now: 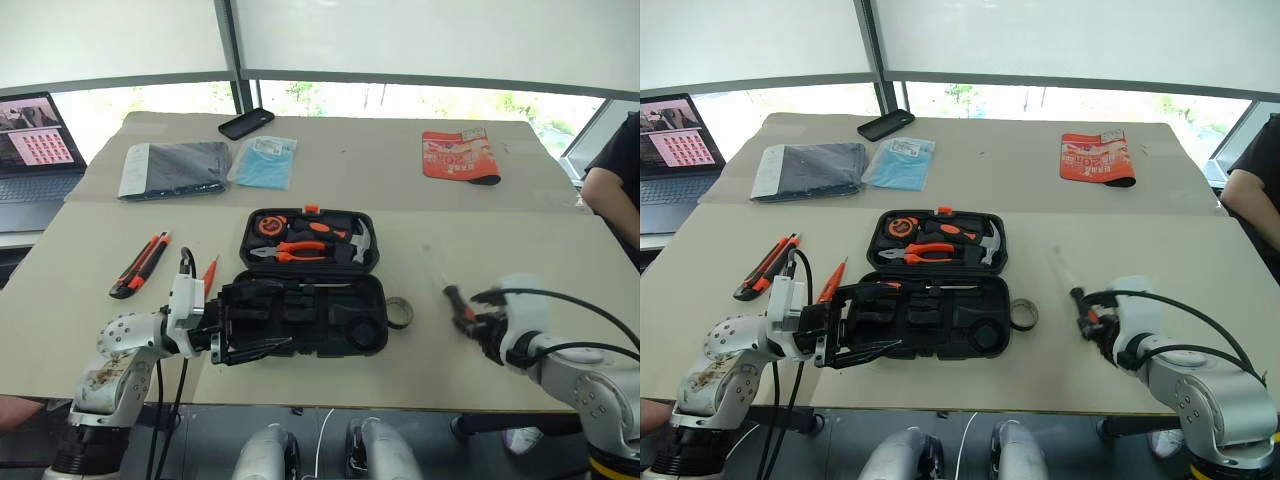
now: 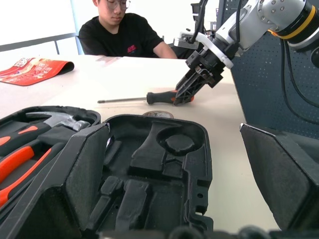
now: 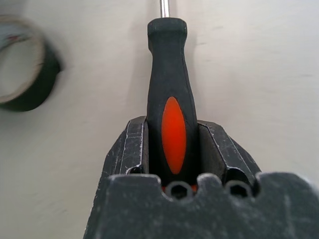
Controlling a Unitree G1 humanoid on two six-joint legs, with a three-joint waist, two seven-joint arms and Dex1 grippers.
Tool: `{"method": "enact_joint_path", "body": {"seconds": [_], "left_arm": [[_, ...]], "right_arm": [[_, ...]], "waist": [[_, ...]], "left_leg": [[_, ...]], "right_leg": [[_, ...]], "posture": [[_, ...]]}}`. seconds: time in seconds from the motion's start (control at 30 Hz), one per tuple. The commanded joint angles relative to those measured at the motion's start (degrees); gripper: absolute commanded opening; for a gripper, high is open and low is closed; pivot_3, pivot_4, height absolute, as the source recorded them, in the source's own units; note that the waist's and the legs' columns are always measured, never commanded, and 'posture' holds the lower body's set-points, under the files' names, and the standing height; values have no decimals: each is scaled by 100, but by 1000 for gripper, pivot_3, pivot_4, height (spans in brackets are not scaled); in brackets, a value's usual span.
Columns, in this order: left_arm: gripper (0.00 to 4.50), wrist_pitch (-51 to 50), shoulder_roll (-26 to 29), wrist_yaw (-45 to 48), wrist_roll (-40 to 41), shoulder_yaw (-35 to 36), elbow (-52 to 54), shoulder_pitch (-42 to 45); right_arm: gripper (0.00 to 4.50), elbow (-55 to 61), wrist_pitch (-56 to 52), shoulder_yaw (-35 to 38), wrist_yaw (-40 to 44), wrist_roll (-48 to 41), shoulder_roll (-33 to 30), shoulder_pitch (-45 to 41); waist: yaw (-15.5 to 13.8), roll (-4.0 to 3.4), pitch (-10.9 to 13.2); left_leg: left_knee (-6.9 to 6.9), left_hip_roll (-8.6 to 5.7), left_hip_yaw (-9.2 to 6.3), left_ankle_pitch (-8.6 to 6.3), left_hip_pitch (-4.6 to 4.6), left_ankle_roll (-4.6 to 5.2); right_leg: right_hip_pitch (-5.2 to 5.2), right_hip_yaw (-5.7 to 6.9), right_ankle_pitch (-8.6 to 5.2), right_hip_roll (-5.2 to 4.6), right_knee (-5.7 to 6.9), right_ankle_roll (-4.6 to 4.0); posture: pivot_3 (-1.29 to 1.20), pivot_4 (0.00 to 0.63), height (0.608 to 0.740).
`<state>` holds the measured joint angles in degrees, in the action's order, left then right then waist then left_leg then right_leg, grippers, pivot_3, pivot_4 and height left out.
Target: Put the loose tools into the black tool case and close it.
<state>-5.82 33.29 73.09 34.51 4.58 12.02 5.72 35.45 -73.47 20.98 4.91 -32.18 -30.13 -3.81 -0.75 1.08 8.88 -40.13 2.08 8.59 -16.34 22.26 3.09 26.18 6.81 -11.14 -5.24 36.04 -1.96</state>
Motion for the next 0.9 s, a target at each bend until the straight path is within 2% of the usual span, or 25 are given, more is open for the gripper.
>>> {"method": "enact_joint_path", "body": {"seconds": [0.03, 0.1, 0.2, 0.27, 0.4, 0.57, 0.73, 0.9], "left_arm": [[4500, 37, 3, -107, 121, 139, 131, 5], [4500, 77, 25, -185, 94, 250, 62, -82], [4500, 232, 22, -431, -33, 533, -76, -444], [4500, 359, 24, -573, -133, 739, -80, -806], [4500, 400, 24, -848, -64, 1151, 249, -1435], [4500, 390, 132, -950, 44, 1628, 544, -2067], [4500, 363, 196, -975, 83, 1805, 590, -2195], [4500, 353, 200, -996, 42, 1777, 559, -2152]], "right_arm": [[1033, 332, 1733, -428, 1225, 38, -359, -539], [1033, 120, 2399, -949, 2023, 185, -720, -825], [1033, -770, 3674, -2347, 3700, 893, -1399, -1705], [1033, -1381, 4252, -3069, 4639, 1118, -1469, -2426], [1033, -2413, 5023, -4135, 5694, 1882, -1453, -3359], [1033, -3206, 5093, -4854, 6104, 2550, -1103, -4033], [1033, -3317, 4774, -5152, 6092, 2925, -762, -4061], [1033, -3436, 4731, -5240, 6100, 3296, -740, -4047]], "waist": [[37, -3, 2], [142, -5, 4], [183, 0, 5], [224, 5, 8], [176, 14, 14], [103, 17, 17], [67, 17, 17], [71, 16, 18]], "left_leg": [[2, -2, 0, 1, -4, 2], [4, -1, 2, 1, -10, 4], [20, 1, 0, 5, -31, 2], [25, 4, -7, 8, -40, -3], [24, 7, -14, 10, -24, -4], [6, 2, -10, 18, -5, -20], [-9, -7, -12, 9, 7, -8], [-9, -8, -13, 10, 5, -10]], "right_leg": [[0, -2, 0, 1, 1, 0], [2, -12, 1, 9, 3, 1], [-5, -18, 0, 19, 2, 0], [-7, -15, -2, 31, -2, -3], [4, -15, -3, 36, -1, -12], [3, 3, 0, -16, -7, -21], [5, 14, 2, -44, -12, -20], [3, 18, 5, -46, -10, -24]], "posture": [[0, 150, 740], [0, 150, 740], [0, 150, 740], [0, 150, 740], [0, 150, 740], [0, 150, 740], [0, 150, 740], [0, 150, 740]]}}
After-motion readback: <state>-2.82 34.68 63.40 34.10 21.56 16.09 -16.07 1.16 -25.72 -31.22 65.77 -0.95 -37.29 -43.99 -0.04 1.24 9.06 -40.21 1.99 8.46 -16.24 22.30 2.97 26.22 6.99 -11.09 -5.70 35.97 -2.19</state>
